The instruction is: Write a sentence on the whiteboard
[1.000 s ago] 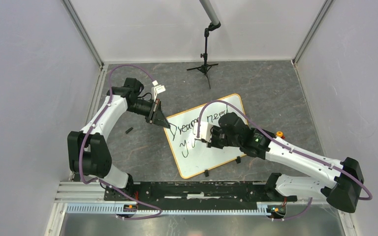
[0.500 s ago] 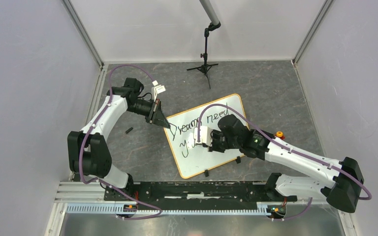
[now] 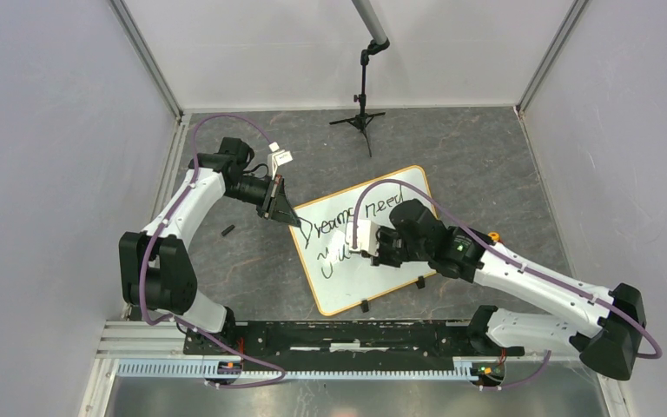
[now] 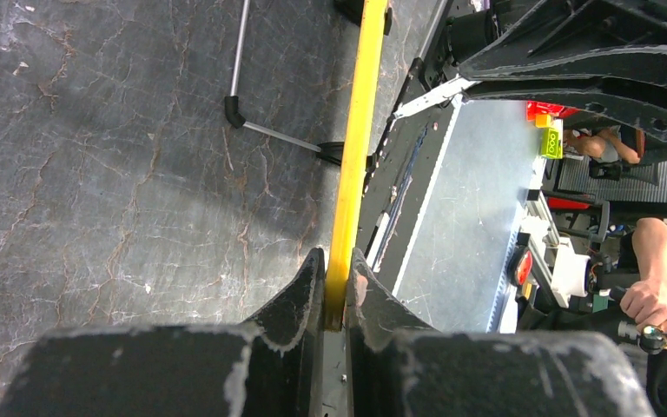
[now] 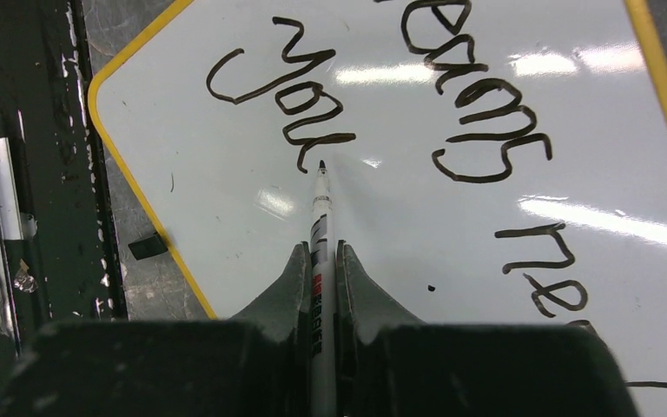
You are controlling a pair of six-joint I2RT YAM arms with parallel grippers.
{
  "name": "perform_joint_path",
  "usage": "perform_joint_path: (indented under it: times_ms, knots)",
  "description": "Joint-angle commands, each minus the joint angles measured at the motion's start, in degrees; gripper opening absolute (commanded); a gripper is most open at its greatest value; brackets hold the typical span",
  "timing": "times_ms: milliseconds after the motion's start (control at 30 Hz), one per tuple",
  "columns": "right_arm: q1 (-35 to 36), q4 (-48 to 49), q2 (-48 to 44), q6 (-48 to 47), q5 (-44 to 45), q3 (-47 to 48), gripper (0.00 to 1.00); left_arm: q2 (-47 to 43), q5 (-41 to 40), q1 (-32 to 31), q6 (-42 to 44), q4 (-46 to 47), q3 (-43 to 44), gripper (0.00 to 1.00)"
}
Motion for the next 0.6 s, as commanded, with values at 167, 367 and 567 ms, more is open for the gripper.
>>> perform_joint_path:
  times_ms: [167, 367, 567]
  knots:
    - [-0.19, 4.25, -0.27, 0.79, 4.31, 2.26, 0.0, 0.46, -3.53, -1.07, 0.15, 1.67, 1.53, 0.02]
    - [-0.25, 6.08, 0.36, 0.36, 6.48, 1.12, 0.0, 0.04, -3.54, -1.02, 0.3, 1.71, 1.21, 0.02]
    - [-0.38, 5.77, 0.23, -0.52, 6.05, -0.35, 0.0, 0.51, -3.54, -1.02, 0.28, 1.71, 1.37, 0.02]
